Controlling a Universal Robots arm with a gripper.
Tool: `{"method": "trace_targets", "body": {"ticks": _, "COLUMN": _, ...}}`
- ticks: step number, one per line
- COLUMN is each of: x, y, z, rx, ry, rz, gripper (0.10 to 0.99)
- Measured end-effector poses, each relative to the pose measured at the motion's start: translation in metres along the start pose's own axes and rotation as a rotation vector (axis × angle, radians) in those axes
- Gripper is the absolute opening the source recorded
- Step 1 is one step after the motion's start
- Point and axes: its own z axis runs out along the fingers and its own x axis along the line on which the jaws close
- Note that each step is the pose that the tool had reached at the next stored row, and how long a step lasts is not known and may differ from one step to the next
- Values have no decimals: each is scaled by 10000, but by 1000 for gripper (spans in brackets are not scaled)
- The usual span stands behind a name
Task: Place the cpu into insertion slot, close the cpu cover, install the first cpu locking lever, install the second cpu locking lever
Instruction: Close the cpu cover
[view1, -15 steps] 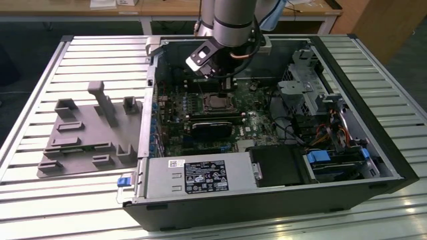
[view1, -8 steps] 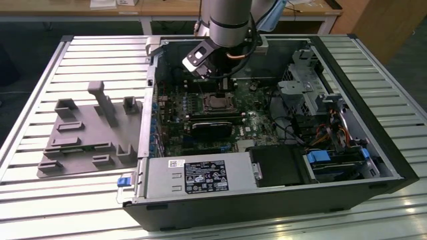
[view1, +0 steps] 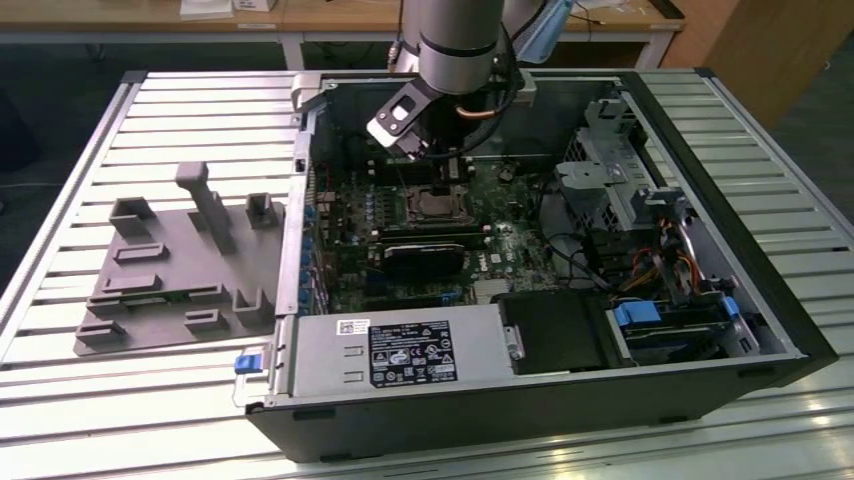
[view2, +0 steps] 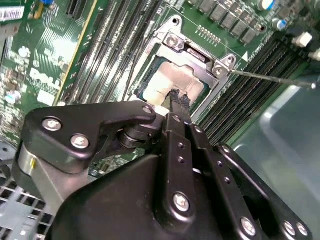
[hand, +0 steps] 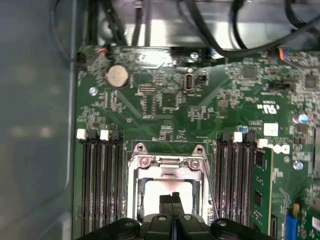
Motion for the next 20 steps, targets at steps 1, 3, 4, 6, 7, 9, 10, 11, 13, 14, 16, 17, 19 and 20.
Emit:
{"method": "trace_targets", "body": {"ticks": 1, "x": 0, "y": 0, "z": 0, "rx": 6, "ry": -1, "rz": -184, "gripper": 102}}
{"method": "trace_targets", "body": {"ticks": 3, "x": 0, "y": 0, "z": 2, "rx": 17, "ry": -1, "rz": -543, "gripper": 102}}
{"method": "trace_targets", "body": {"ticks": 4, "x": 0, "y": 0, "z": 2, "rx": 22, "ry": -1, "rz": -724, "gripper": 102}}
{"method": "trace_targets", "body": {"ticks": 6, "x": 0, "y": 0, "z": 4, "rx": 33, "ry": -1, "rz": -1083, "gripper": 102}}
{"method": "trace_targets", "body": {"ticks": 7, "x": 0, "y": 0, "z": 5, "rx": 39, "ry": -1, "rz": -1263, "gripper": 102}}
{"method": "trace_targets", "body": {"ticks": 9, "x": 0, "y": 0, "z": 7, "rx": 50, "ry": -2, "rz": -1639, "gripper": 102}}
{"method": "trace_targets", "body": {"ticks": 10, "x": 0, "y": 0, "z": 8, "rx": 56, "ry": -2, "rz": -1818, "gripper": 102}}
{"method": "trace_targets", "body": {"ticks": 11, "x": 0, "y": 0, "z": 9, "rx": 61, "ry": -2, "rz": -1999, "gripper": 102}}
{"method": "trace_targets", "body": {"ticks": 13, "x": 0, "y": 0, "z": 11, "rx": 72, "ry": -2, "rz": -2357, "gripper": 102}}
{"method": "trace_targets", "body": {"ticks": 14, "x": 0, "y": 0, "z": 11, "rx": 78, "ry": -2, "rz": -2538, "gripper": 102}}
{"method": "trace_targets", "body": {"ticks": 16, "x": 0, "y": 0, "z": 13, "rx": 89, "ry": -2, "rz": -2909, "gripper": 102}}
{"method": "trace_targets", "body": {"ticks": 17, "x": 0, "y": 0, "z": 14, "rx": 95, "ry": -3, "rz": -3088, "gripper": 102}}
{"method": "trace_targets", "body": {"ticks": 19, "x": 0, "y": 0, "z": 15, "rx": 105, "ry": -3, "rz": -3453, "gripper": 102}}
{"method": "trace_targets", "body": {"ticks": 20, "x": 0, "y": 0, "z": 15, "rx": 111, "ry": -3, "rz": -3633, "gripper": 102}}
